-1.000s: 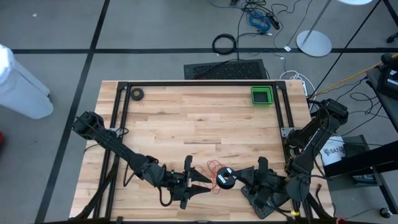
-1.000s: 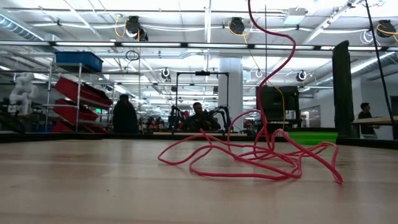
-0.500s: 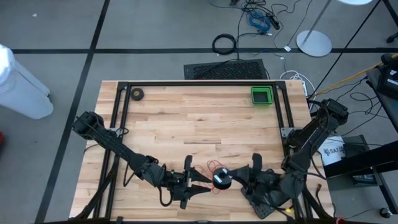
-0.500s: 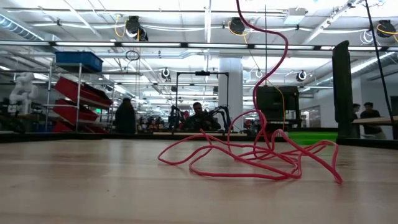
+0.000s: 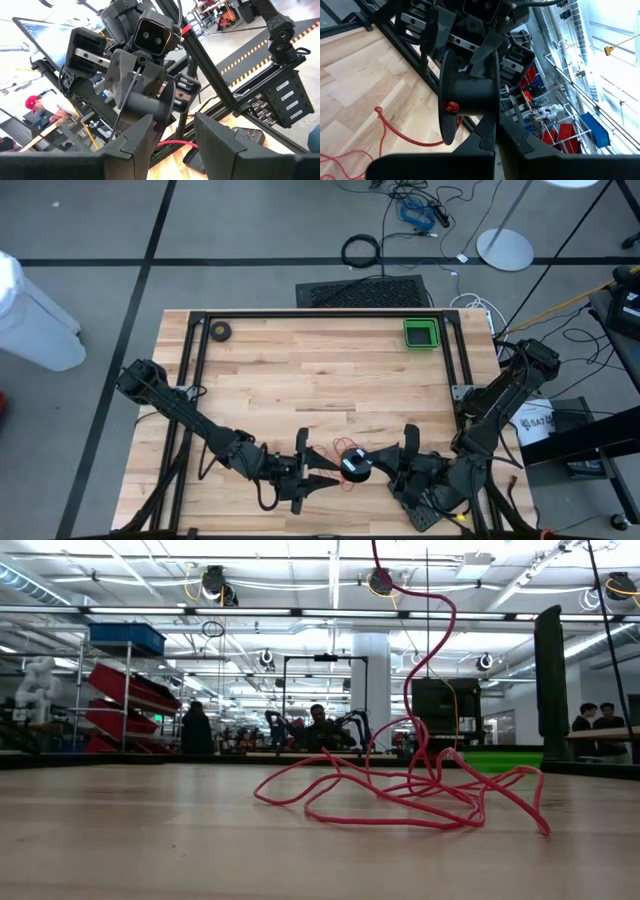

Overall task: Coil cords
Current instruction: Uncoil the red wire from the spool

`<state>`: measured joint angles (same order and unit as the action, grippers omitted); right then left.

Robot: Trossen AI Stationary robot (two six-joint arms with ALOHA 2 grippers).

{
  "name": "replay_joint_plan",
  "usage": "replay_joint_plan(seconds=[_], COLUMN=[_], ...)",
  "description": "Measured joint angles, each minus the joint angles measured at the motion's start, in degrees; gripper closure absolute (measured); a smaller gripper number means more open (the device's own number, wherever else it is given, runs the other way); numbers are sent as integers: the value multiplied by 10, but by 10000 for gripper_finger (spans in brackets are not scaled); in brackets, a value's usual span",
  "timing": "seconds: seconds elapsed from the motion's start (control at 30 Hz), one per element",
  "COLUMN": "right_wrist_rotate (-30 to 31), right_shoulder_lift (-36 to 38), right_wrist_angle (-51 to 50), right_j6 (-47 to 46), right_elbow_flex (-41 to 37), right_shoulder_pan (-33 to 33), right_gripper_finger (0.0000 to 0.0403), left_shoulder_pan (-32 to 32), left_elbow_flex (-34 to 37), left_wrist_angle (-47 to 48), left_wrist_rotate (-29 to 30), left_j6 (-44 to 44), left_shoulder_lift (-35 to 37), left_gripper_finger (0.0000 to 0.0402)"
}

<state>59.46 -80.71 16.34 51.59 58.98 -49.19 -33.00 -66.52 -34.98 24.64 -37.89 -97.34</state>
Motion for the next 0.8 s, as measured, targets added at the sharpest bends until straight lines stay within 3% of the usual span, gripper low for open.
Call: replay_joint_plan(seconds=[0.8], right_wrist_rotate=[0], right_shoulder_lift=[0], right_wrist_angle=[-1], right_j6=[-64], right_elbow_flex=[0], right_shoulder_pan=[12], right_gripper_finger=[403], left_shoulder_pan=[0], left_elbow_flex=[0], left_wrist_angle=[12], left_wrist_rotate=[19], left_j6=[0], left_shoulder_lift=[0], left_gripper_finger=[250])
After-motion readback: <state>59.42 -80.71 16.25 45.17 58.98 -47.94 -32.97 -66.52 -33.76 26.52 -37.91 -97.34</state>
